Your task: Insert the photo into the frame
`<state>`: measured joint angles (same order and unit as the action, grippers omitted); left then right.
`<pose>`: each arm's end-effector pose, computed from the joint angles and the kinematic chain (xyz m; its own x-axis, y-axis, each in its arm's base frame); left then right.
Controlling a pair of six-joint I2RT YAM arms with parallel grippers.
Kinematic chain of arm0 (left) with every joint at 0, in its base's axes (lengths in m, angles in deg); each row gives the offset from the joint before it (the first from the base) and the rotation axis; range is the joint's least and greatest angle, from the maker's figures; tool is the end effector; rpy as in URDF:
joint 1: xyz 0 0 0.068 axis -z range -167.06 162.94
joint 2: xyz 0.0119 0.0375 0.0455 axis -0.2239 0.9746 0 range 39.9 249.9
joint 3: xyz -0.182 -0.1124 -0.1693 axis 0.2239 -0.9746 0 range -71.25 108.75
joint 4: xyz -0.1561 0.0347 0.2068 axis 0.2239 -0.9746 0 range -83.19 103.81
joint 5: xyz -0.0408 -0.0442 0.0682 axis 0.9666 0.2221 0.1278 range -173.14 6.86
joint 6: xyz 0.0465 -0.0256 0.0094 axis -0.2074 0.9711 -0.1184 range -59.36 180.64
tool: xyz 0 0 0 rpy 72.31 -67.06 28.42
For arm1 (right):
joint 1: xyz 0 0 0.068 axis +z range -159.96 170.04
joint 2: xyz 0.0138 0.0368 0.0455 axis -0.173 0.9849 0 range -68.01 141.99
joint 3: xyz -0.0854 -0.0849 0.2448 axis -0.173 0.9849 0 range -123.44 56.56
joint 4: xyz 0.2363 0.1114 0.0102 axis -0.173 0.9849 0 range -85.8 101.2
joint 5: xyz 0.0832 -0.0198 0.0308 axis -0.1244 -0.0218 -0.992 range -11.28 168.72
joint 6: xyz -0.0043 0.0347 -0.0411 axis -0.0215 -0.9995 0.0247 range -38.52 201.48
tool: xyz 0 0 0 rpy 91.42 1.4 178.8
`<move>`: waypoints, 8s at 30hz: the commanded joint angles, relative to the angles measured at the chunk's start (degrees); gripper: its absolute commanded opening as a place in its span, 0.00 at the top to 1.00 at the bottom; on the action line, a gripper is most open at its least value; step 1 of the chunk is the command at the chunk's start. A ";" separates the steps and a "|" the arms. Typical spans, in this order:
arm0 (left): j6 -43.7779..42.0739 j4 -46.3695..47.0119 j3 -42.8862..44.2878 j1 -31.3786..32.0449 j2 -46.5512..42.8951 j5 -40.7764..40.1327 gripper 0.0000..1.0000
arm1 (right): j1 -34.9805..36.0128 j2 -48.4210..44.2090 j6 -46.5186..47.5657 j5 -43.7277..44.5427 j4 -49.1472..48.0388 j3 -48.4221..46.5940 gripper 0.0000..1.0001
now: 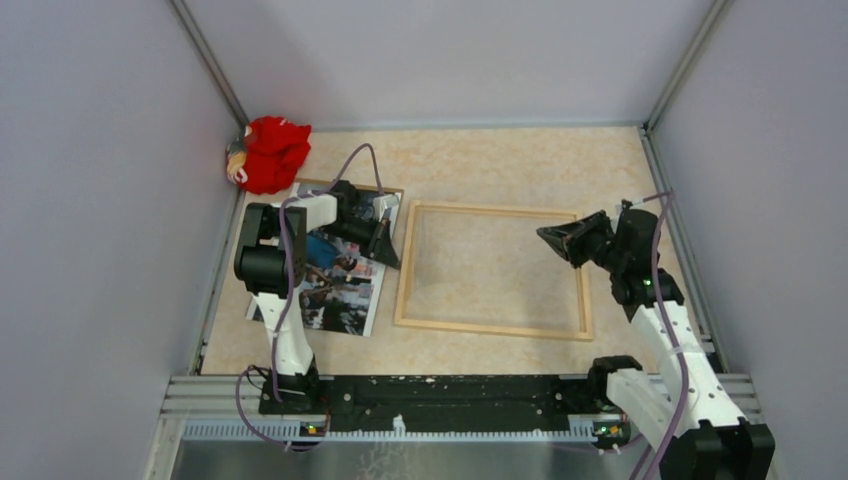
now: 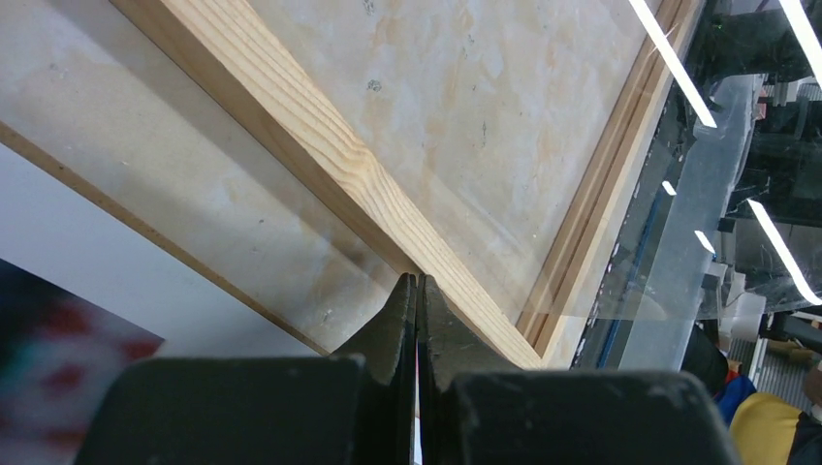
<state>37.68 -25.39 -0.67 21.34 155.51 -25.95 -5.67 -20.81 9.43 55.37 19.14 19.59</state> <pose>0.3509 -0.0822 0.1278 -0.8427 0.3381 -0.4189 0.5339 0.4255 -0.7307 0.1873 0.0282 0.2773 -0.5363 0.8357 -0.1185 0.2723 0.3041 0.9129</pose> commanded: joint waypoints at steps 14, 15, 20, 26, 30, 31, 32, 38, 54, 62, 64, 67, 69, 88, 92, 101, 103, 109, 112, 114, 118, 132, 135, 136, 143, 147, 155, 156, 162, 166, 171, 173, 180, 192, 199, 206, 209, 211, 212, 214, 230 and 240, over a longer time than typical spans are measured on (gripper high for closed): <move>-2.97 -0.57 -0.01 0.30 0.48 2.25 1.00 | -0.95 1.19 2.95 -2.87 -1.87 6.70 1.00; -3.04 -0.54 -0.01 0.30 0.49 2.23 1.00 | -0.96 1.62 2.92 -2.89 -2.33 6.90 1.00; -3.07 -0.67 -0.06 0.30 0.48 2.01 1.00 | -0.96 2.44 2.76 -3.28 -3.50 7.80 1.00; -3.10 -0.73 -0.03 0.30 0.43 2.17 1.00 | -0.69 3.99 1.22 -3.48 -6.00 7.90 1.00; -3.09 -0.92 -0.03 0.30 0.11 1.98 1.00 | 1.32 4.89 -0.12 -2.43 -7.68 8.53 1.00; -3.10 -0.92 -0.06 0.30 0.05 1.96 1.00 | 1.93 5.11 -0.65 -2.16 -8.46 9.03 1.00; -3.09 -1.04 0.05 0.30 0.05 2.04 1.00 | 2.48 5.45 -1.19 -1.96 -9.19 9.47 1.00; -3.80 -2.05 0.03 0.23 -0.67 1.64 1.00 | 4.73 5.71 -2.62 -1.04 -10.29 10.85 1.00; -27.92 -28.27 2.32 -0.83 -28.65 -7.32 0.37 | 4.85 2.96 -3.97 -1.77 -12.07 13.14 1.00; -16.53 -7.35 -11.66 16.04 -48.88 -23.46 0.01 | 4.79 2.63 -4.65 -3.45 -13.78 13.01 1.00; -12.63 -3.61 -14.80 18.69 -50.06 -26.56 0.01 | 4.80 2.56 -4.65 -3.83 -13.79 12.68 1.00; -10.93 0.38 -19.24 22.27 -53.82 -29.93 0.01 | 4.86 2.47 -4.74 -4.36 -13.62 12.19 1.00; -10.21 4.75 -21.96 24.80 -57.14 -34.32 0.01 | 4.86 2.31 -4.99 -4.42 -13.85 12.09 1.00; -1.83 16.08 -29.10 35.13 -54.38 -42.48 0.03 | 4.83 2.02 -5.00 -3.64 -10.89 9.49 1.00; -1.15 15.15 -28.01 35.54 -52.24 -47.55 0.16 | 4.78 1.87 -4.78 -4.10 -10.12 9.12 1.00; 1.96 13.56 -27.92 35.54 -52.85 -49.90 0.50 | 4.74 1.42 -4.02 -4.65 -9.26 8.74 1.00; 2.44 13.52 -27.92 35.54 -52.99 -49.75 0.52 | 4.48 1.24 -3.95 -4.76 -8.99 8.73 1.00; 3.51 11.99 -27.40 35.54 -53.13 -47.46 0.66 | 2.32 1.05 -1.86 -6.44 -7.50 8.10 1.00; 3.39 10.89 -26.81 35.54 -53.51 -46.27 0.76 | 0.84 1.33 0.11 -7.71 -6.05 7.35 1.00; 3.44 10.19 -26.18 35.54 -53.29 -45.58 0.79 | 0.27 1.79 1.28 -8.31 -5.10 6.84 1.00; 2.76 8.64 -25.55 35.54 -52.71 -44.35 0.82 | -0.21 2.42 4.69 -8.20 -2.83 4.75 1.00; 2.21 5.28 -23.64 36.02 -54.54 -43.54 0.73 | -1.31 2.06 8.00 -10.04 1.04 3.04 1.00; 2.41 6.28 -24.39 36.90 -55.86 -45.61 0.02 | -1.31 1.93 7.60 -10.07 0.73 3.13 1.00; 1.91 6.71 -24.84 37.44 -56.40 -45.93 0.01 | -1.31 1.93 7.55 -10.12 0.61 3.08 1.00; 0.86 10.19 -25.13 38.10 -56.72 -49.36 0.01 | -1.31 2.17 6.98 -10.26 0.29 3.04 1.00; 2.24 11.12 -23.68 38.11 -57.14 -53.69 0.01 | -1.32 2.27 6.79 -10.30 0.33 3.05 1.00; 2.83 13.23 -22.29 38.02 -58.08 -65.03 0.01 | -1.42 2.45 6.05 -10.90 -0.17 3.82 1.00; 1.78 14.09 -22.36 38.08 -59.34 -64.39 0.01 | -1.47 2.46 5.93 -11.00 -0.25 3.81 1.00; -10.21 16.34 -27.99 38.07 -67.10 -48.93 0.01 | -1.48 2.28 5.21 -11.01 -0.70 3.61 1.00; -14.92 26.04 -35.69 38.02 -69.79 -48.91 0.01 | -1.57 2.46 5.10 -11.09 -0.78 3.57 1.00; -18.73 25.14 -36.56 38.02 -68.18 -45.48 0.01 | -1.63 2.46 4.90 -11.23 -0.62 3.08 1.00; -19.86 27.05 -38.32 38.03 -68.47 -46.61 0.01 | -1.72 2.46 4.86 -11.19 -0.66 3.04 1.00; -18.89 29.30 -38.98 38.22 -66.77 -47.77 0.01 | -1.74 2.29 4.46 -10.81 -0.79 3.30 1.00; -9.59 28.24 -34.20 39.94 -56.11 -56.20 0.33 | -1.83 2.11 4.04 -10.39 -0.90 3.48 1.00; -5.43 22.52 -33.52 40.09 -56.95 -56.40 0.81 | -1.83 1.86 4.00 -10.57 -1.23 4.00 1.00; -2.94 18.45 -32.84 40.43 -58.30 -53.24 0.99 | -2.00 1.58 4.92 -10.34 -0.40 3.88 1.00; -2.05 17.35 -32.21 40.76 -58.34 -52.98 0.98 | -2.34 1.50 5.39 -10.26 -0.15 3.78 1.00; -1.56 16.69 -32.12 40.89 -58.43 -52.62 0.97 | -2.44 1.49 5.79 -10.09 0.02 3.38 1.00; -1.47 16.42 -32.18 40.90 -58.60 -52.41 0.97 | -2.50 1.51 6.16 -9.98 0.27 3.09 1.00; -1.11 15.78 -32.30 40.95 -58.76 -51.60 0.97 | -2.49 1.67 6.98 -9.66 0.92 2.43 1.00; -0.84 11.45 -29.68 41.34 -60.33 -46.28 0.67 | -5.61 4.55 17.36 -11.83 5.46 -2.20 1.00; 1.23 14.25 -23.61 39.48 -63.61 -53.55 0.02 | -6.03 5.53 30.15 -13.63 10.51 -6.88 1.00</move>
<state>38.14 -14.33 -27.40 62.15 94.90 -75.72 -11.26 -14.89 34.83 43.89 30.57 15.57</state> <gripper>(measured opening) 0.894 0.004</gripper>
